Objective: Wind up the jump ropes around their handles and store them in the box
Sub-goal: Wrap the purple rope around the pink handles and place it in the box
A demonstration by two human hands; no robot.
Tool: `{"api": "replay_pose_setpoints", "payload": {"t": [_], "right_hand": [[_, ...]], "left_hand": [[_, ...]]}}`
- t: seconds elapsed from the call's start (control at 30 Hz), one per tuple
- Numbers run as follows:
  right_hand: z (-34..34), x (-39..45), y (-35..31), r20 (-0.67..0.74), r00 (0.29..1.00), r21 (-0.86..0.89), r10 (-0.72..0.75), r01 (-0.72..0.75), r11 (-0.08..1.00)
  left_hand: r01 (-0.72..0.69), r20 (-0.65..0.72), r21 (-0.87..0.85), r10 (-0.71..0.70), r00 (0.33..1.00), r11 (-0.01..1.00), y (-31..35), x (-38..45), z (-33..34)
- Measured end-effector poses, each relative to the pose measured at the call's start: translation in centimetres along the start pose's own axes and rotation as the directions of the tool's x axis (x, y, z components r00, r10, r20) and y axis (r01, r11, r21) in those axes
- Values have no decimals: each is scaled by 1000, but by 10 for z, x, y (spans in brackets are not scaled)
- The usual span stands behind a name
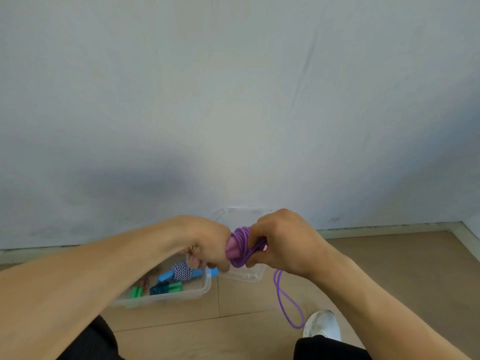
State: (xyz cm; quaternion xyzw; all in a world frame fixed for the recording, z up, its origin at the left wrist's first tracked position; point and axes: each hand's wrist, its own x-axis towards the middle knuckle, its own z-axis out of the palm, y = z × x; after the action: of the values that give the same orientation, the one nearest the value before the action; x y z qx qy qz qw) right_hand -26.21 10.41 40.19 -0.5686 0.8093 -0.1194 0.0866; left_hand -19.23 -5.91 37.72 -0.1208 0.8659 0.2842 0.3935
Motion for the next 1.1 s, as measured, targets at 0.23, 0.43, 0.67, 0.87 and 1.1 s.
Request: {"api": "replay_pose_setpoints", "payload": {"t": [0.23,0.43,0.67,0.87,1.1], "right_hand": [[-6,-3,-9,191,977,184,99,-135,974],[-11,-9,27,271,940,570,208,-331,752],[-15,-15,56,190,972,878,141,-233,419],[-1,-6,58,252,942,862,221,-322,392],[17,6,21,251,912,389,324,-401,829]], "left_hand": [[-261,9,541,305,952,799,19,1,41],[-422,-134,360,494,859,832,25,-3,40],[-604,-426,-61,527,735,794,18,-17,15],[-610,-551,-320,381,742,725,1,-18,-5],[-407,-350,-630,225,909,661,-14,4,-7]]}}
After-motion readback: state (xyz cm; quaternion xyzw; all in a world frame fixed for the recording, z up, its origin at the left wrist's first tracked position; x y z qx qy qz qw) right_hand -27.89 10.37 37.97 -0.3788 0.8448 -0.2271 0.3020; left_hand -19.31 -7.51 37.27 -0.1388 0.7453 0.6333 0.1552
